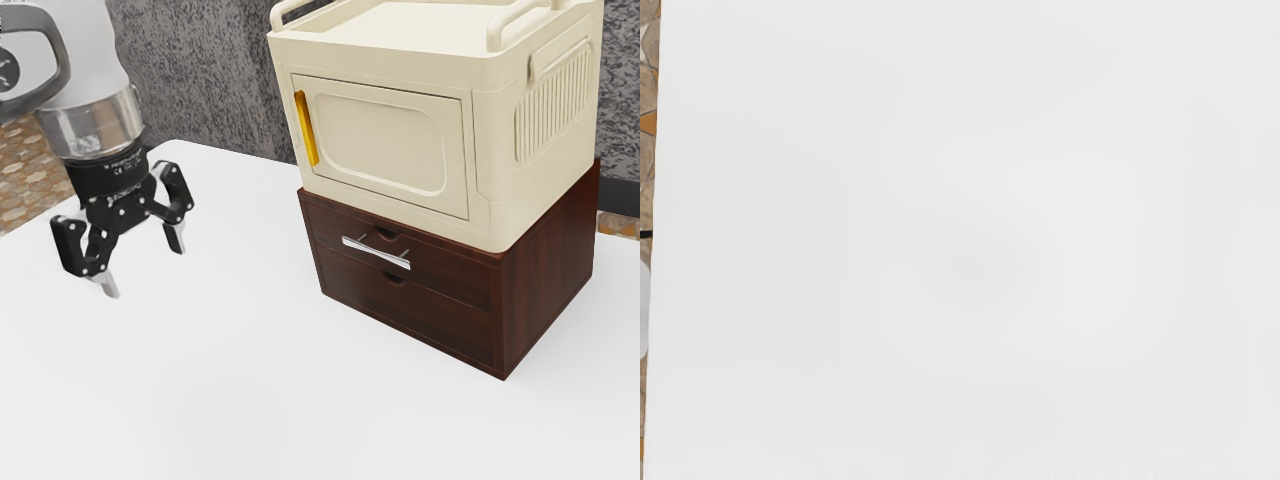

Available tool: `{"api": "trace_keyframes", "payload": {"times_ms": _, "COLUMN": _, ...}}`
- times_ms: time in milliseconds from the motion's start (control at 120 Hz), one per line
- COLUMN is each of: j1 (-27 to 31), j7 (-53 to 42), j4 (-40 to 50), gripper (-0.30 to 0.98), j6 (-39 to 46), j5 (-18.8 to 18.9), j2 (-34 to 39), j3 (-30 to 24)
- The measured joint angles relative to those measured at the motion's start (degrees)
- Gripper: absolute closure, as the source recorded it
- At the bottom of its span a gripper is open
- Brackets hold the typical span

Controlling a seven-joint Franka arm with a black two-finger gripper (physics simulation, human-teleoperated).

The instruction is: Pull the drawer handle with one arm to open the drawer

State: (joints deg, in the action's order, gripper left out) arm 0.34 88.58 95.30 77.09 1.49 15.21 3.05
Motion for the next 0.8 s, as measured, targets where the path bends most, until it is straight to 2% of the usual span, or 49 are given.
{"api": "trace_keyframes", "payload": {"times_ms": 142, "j1": 0.3, "j7": 1.0, "j4": 1.0, "gripper": 0.0, "j6": 3.8, "j5": 0.1, "j2": 0.3, "j3": 0.1}}
{"api": "trace_keyframes", "payload": {"times_ms": 208, "j1": -2.7, "j7": 1.4, "j4": 0.5, "gripper": 0.0, "j6": 4.9, "j5": 4.7, "j2": 0.3, "j3": -0.8}}
{"api": "trace_keyframes", "payload": {"times_ms": 250, "j1": -4.4, "j7": 1.8, "j4": 0.3, "gripper": 0.0, "j6": 4.9, "j5": 5.5, "j2": 0.4, "j3": -1.2}}
{"api": "trace_keyframes", "payload": {"times_ms": 350, "j1": -4.7, "j7": 2.8, "j4": -1.9, "gripper": 0.0, "j6": 6.6, "j5": 3.7, "j2": -2.5, "j3": -2.4}}
{"api": "trace_keyframes", "payload": {"times_ms": 525, "j1": -3.7, "j7": 3.3, "j4": -7.3, "gripper": 0.0, "j6": 14.9, "j5": -1.1, "j2": -13.7, "j3": -3.9}}
{"api": "trace_keyframes", "payload": {"times_ms": 800, "j1": -3.9, "j7": 1.8, "j4": -0.2, "gripper": 0.0, "j6": 27.7, "j5": -4.1, "j2": -13.6, "j3": -3.8}}
